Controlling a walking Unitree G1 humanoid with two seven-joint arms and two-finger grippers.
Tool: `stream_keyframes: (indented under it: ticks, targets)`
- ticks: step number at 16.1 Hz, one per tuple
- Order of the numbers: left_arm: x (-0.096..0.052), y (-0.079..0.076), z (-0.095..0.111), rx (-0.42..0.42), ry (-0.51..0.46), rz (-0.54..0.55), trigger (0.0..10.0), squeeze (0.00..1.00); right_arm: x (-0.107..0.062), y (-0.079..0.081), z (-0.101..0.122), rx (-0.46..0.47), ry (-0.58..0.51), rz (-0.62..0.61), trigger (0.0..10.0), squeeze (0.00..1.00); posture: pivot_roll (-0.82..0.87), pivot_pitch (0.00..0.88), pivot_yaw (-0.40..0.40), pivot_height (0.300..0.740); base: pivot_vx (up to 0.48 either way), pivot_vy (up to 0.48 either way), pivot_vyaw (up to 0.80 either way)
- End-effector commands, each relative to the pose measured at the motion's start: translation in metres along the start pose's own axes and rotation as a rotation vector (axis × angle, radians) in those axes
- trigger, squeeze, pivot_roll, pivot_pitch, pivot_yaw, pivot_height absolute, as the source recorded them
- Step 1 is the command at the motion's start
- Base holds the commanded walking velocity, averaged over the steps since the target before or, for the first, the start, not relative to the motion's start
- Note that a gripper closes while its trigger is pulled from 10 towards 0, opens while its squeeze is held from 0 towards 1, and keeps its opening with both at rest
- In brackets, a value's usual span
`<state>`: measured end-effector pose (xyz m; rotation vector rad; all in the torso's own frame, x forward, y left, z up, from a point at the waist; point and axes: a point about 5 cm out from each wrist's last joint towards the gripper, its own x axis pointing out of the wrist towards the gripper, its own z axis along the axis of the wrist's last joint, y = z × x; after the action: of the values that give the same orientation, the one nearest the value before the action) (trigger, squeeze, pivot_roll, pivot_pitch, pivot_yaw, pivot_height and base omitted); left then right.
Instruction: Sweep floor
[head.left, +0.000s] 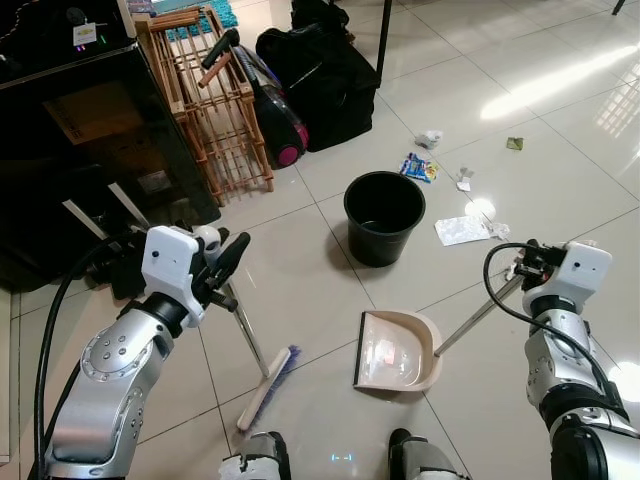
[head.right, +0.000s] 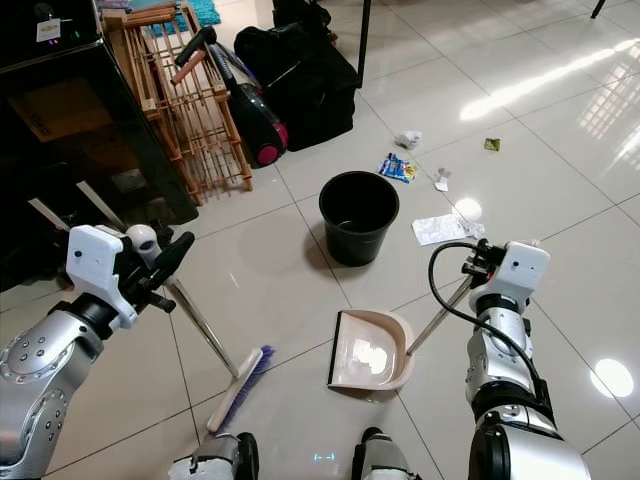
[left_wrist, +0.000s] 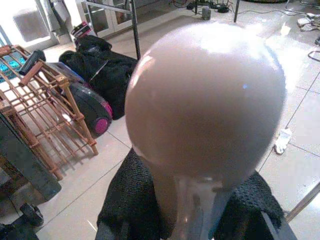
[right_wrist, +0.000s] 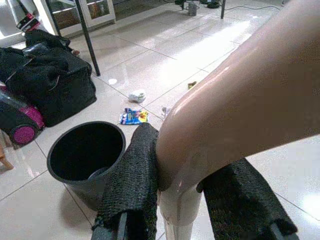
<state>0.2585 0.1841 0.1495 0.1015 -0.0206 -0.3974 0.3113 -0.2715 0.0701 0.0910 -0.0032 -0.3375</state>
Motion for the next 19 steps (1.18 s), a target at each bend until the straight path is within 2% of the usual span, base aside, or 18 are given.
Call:
stream_keyframes:
  ticks: [1,4,9,10,11,12,14,15,16,19]
  targets:
    - [-0.001,0.002,0.004,0.014,-0.019,-0.002,10.0,0.00,-0.004,-0.003,-0.007,0.013,0.027,-0.010,0.0,0.00,0.14,0.209,0.071,0.740,0.000,0.000,0.00]
    - [0.003,0.001,0.002,0.011,-0.026,0.000,10.0,0.00,-0.005,-0.006,-0.004,0.027,-0.001,-0.031,0.0,0.00,0.12,0.173,0.049,0.740,0.000,0.000,0.00]
    - [0.014,0.000,0.003,-0.002,-0.054,-0.002,10.0,0.00,-0.019,-0.035,0.015,0.023,-0.176,-0.176,0.0,0.00,0.05,0.127,0.047,0.740,0.000,0.000,0.00]
    - [0.018,-0.003,0.001,-0.007,-0.053,-0.011,10.0,0.00,-0.028,-0.039,0.024,0.015,-0.234,-0.191,0.0,0.00,0.02,0.115,0.049,0.740,0.000,0.000,0.00]
    - [0.018,-0.003,0.001,-0.007,-0.053,-0.011,10.0,0.00,-0.028,-0.039,0.024,0.015,-0.234,-0.191,0.0,0.00,0.02,0.115,0.049,0.740,0.000,0.000,0.00]
    - [0.021,-0.002,-0.004,-0.004,-0.024,0.008,10.0,0.00,-0.038,-0.037,0.034,0.006,-0.269,-0.172,0.0,0.00,-0.01,0.110,0.050,0.740,0.000,0.000,0.00]
    - [0.024,0.001,-0.008,0.022,-0.004,0.075,10.0,0.00,-0.057,-0.017,0.051,0.000,-0.292,-0.044,0.0,0.00,-0.03,0.110,0.054,0.740,0.000,0.000,0.00]
    - [0.025,0.000,-0.008,0.037,-0.006,0.082,10.0,0.00,-0.061,-0.012,0.054,0.003,-0.292,-0.013,4.4,0.00,-0.03,0.114,0.053,0.740,0.000,0.000,0.00]
    - [0.026,-0.003,-0.009,0.045,0.002,0.097,10.0,0.00,-0.070,0.000,0.057,0.019,-0.242,0.057,10.0,0.00,-0.05,0.112,0.050,0.740,0.000,0.000,0.00]
    - [0.031,-0.010,-0.006,0.015,-0.022,0.108,10.0,0.00,-0.086,0.015,0.072,-0.016,-0.263,0.132,10.0,0.00,-0.06,0.116,0.042,0.740,0.000,0.000,0.00]
